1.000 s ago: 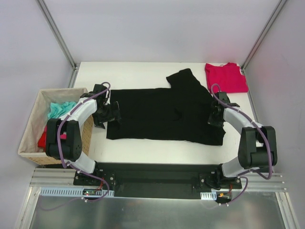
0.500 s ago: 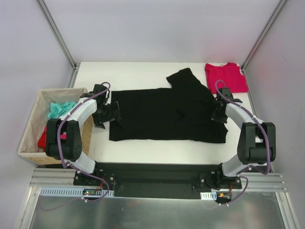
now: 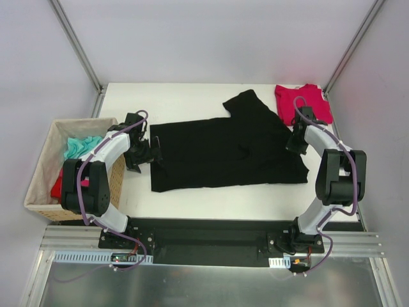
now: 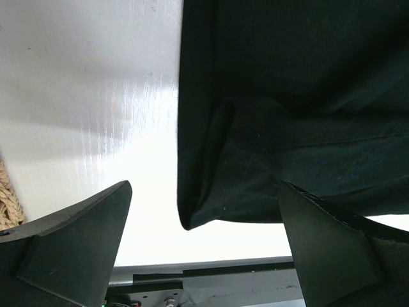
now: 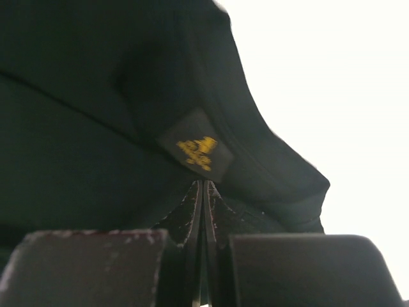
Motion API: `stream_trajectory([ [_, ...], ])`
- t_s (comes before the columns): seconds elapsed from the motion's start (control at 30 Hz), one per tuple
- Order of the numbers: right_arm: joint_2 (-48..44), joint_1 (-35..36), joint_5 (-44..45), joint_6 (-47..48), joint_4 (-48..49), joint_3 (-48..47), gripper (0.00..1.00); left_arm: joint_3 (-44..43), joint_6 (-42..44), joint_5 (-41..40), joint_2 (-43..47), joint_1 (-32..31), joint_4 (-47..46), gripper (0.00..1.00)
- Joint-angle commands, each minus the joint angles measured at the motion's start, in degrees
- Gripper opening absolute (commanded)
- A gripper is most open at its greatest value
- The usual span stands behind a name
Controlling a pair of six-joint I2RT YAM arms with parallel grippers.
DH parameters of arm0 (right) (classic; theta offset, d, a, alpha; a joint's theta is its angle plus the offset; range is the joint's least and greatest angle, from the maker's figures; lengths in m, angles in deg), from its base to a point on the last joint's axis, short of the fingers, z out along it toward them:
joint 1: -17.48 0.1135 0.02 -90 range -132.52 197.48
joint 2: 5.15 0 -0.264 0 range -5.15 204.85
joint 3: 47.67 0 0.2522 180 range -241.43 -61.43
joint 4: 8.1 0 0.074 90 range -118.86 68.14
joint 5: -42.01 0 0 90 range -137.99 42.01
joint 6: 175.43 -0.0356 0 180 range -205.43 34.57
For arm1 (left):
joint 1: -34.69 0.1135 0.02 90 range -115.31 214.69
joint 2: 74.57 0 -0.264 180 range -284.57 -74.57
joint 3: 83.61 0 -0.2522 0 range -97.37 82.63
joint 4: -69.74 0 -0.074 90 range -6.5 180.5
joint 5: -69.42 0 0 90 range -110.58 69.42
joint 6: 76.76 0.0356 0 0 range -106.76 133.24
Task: Fold and stack the t-shirts
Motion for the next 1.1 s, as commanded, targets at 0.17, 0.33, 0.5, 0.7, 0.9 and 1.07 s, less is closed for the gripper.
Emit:
stream_trajectory([
  [0.17,1.1,0.7,0.2,0.5,-3.7,-10.8,0.01,0.2,1.0,0.1,0.5,0.5,0.5,0.99],
  [0.33,3.5,1.7,0.3,0.3,-3.8,-11.1,0.01,0.4,1.0,-0.3,0.9,0.5,0.5,0.99],
  [0.5,7.0,2.0,1.5,0.8,-4.0,-10.7,0.04,0.3,1.0,-0.3,0.8,0.5,0.5,0.99],
  [0.7,6.7,4.0,4.5,1.1,-4.2,-10.5,0.77,0.2,1.0,-0.4,1.1,0.5,0.5,0.99],
  [0.9,-2.3,11.3,7.3,2.1,-6.0,-11.3,0.91,-1.3,0.6,-0.4,3.9,0.5,0.5,0.99],
  [1.07,-7.4,19.4,7.0,1.2,-7.0,-7.8,0.91,-5.7,-1.1,2.1,4.3,0.5,0.8,0.99],
])
